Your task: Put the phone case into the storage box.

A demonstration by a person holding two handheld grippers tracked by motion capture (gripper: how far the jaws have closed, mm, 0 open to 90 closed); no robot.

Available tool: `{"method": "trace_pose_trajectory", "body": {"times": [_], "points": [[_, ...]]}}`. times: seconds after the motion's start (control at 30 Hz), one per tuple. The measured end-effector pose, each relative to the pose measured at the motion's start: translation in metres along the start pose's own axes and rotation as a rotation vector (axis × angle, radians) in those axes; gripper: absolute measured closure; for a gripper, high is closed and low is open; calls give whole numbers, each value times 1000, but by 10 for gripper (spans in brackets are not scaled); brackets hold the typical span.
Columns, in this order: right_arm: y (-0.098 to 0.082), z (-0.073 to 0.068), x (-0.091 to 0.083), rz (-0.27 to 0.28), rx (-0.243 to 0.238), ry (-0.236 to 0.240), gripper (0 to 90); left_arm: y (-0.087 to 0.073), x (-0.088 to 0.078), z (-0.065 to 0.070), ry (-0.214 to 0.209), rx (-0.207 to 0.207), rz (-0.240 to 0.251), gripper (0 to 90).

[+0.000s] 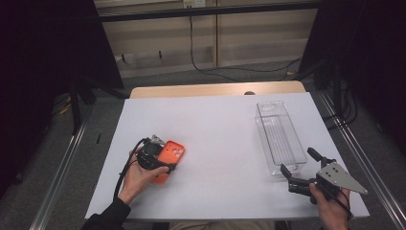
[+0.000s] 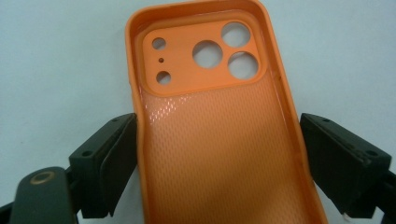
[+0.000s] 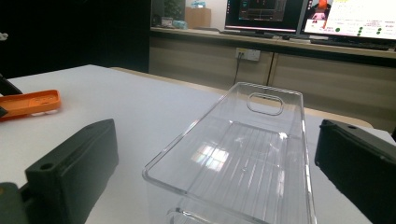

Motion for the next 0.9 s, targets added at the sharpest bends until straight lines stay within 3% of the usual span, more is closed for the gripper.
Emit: {"method": "trace_pose_trajectory", "body": {"times": [0.43,0.73,0.9], "points": [[0,0,0,0,2,-2,0,6,-8,1,29,3,69,141],[0,0,0,1,1,0,0,10,-15,4,24,46,134,141],[0,0,0,0,2,-3,0,14,-21,2,70,42,196,141]]}}
Point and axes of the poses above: each handheld gripper's, and its own axes: x roughly forward along the jaws, y roughly out of its top, z roughly to its right, the point moved 7 cm from there along x, roughly forward along the jaws, and after that the axes turned 5 degrees about z, right-handed, at the moved point
